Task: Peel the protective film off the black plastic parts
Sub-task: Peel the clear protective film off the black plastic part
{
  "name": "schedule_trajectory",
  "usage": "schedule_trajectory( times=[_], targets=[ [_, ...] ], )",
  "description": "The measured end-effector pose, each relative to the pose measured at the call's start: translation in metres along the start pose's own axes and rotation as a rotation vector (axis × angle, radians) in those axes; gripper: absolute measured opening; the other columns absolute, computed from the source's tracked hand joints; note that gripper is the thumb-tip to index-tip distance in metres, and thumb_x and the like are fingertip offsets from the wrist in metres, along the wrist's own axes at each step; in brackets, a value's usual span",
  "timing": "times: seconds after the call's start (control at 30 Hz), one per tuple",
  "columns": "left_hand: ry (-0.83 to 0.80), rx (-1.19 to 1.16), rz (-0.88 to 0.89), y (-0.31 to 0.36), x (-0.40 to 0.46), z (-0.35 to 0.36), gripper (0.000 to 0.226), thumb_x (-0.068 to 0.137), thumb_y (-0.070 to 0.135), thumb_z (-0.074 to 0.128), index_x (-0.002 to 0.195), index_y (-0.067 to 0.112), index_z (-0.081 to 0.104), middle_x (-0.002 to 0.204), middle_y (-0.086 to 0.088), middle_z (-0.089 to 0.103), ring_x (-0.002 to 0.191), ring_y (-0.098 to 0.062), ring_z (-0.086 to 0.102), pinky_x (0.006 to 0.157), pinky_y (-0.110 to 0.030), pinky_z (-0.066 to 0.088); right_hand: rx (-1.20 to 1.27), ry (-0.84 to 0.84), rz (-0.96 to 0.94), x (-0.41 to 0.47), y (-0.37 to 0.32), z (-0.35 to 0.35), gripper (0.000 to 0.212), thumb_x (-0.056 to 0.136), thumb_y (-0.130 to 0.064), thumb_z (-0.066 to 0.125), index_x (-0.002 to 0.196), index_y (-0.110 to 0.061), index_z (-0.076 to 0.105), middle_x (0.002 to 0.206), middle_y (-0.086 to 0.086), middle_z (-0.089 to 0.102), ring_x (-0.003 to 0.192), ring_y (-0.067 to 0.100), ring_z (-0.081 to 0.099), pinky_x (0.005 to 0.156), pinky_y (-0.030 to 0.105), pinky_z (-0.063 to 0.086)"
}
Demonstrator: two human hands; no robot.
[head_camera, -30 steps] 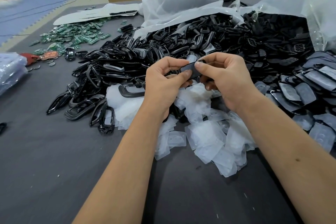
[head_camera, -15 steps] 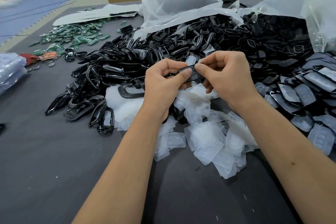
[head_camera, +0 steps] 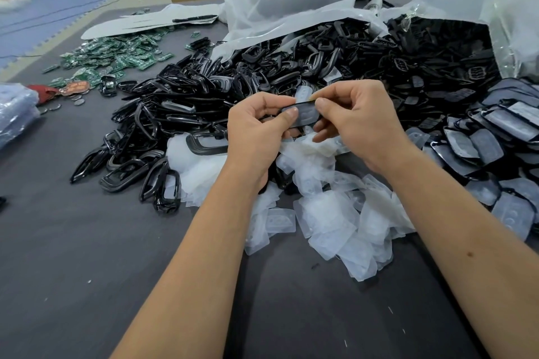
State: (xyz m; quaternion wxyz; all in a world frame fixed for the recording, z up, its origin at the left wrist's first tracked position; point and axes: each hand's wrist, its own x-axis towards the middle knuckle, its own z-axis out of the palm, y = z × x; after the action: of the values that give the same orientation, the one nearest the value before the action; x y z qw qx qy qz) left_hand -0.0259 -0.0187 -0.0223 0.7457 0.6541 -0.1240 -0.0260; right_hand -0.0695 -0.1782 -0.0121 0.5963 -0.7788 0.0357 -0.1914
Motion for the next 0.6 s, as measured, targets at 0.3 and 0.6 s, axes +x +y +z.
schedule_trajectory(
  times=[0.3,0.6],
  targets=[
    [0.065,-0.09,-0.073,0.002,0.003,-0.004,0.015,0.089,-0.006,0.073,0.09,0.009,0.075,0.071,-0.004,0.073,0.057,-0.011,0.064,0.057,-0.019,0.053,-0.484,-0.043,-0.478,-0.004,-0.001,-0.007,0.031,0.084,0.0,0.078,0.111,-0.013,0.078,0.111,-0.001,0.069,0.097,0.014,0.066,0.071,0.009,0.047],
    [-0.023,-0.34,-0.259,0.015,0.005,-0.007,0.04,0.106,0.038,0.054,0.097,0.002,0.07,0.086,-0.013,0.074,0.071,-0.019,0.071,0.06,-0.019,0.056,-0.264,0.053,-0.361,-0.002,-0.002,-0.002,0.003,0.09,-0.016,0.081,0.091,-0.013,0.081,0.102,-0.001,0.07,0.09,0.013,0.067,0.067,0.03,0.055]
  ],
)
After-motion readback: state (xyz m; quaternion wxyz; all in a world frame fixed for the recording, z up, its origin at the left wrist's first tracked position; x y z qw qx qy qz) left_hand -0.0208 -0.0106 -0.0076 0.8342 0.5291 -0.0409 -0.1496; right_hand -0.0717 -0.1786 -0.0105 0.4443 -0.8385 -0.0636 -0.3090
